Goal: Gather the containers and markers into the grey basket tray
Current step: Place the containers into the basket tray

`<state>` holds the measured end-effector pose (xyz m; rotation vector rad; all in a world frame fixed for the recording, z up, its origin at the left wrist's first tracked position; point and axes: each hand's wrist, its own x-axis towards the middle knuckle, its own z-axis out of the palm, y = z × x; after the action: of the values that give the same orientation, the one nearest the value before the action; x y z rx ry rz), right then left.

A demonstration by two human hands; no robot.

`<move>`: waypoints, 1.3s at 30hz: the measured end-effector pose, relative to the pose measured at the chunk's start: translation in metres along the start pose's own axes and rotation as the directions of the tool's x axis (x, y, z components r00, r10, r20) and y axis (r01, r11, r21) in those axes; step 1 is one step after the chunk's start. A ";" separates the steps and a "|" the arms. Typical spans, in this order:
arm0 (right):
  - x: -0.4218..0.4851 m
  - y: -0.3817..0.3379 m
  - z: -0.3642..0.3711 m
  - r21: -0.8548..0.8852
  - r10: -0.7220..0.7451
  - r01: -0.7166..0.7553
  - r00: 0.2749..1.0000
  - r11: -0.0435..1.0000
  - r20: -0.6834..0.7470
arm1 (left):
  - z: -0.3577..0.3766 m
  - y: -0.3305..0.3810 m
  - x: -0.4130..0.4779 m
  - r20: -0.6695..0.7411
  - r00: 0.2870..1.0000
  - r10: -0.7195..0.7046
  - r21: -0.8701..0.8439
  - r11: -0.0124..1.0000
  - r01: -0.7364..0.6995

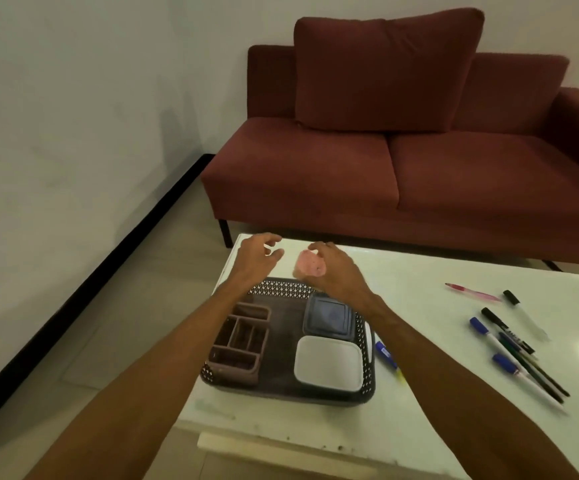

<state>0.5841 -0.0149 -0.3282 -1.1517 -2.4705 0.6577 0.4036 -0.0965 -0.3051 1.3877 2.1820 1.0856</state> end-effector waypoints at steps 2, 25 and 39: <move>0.001 -0.016 0.022 -0.006 0.001 -0.001 0.997 1.000 0.073 | -0.009 -0.013 -0.006 -0.011 1.000 -0.021 -0.014 1.000 0.021; 0.011 -0.038 0.126 0.140 0.014 -0.061 0.950 0.988 0.310 | -0.029 -0.089 -0.033 -0.064 0.987 -0.145 -0.066 0.988 0.141; -0.043 -0.067 0.154 0.500 0.354 -0.345 0.932 0.795 0.080 | -0.028 -0.084 -0.044 -0.075 0.984 -0.159 -0.108 0.983 0.151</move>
<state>0.4949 -0.1271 -0.4250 -1.3801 -1.8872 1.3039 0.3541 -0.1661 -0.3549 1.1274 2.2165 1.1979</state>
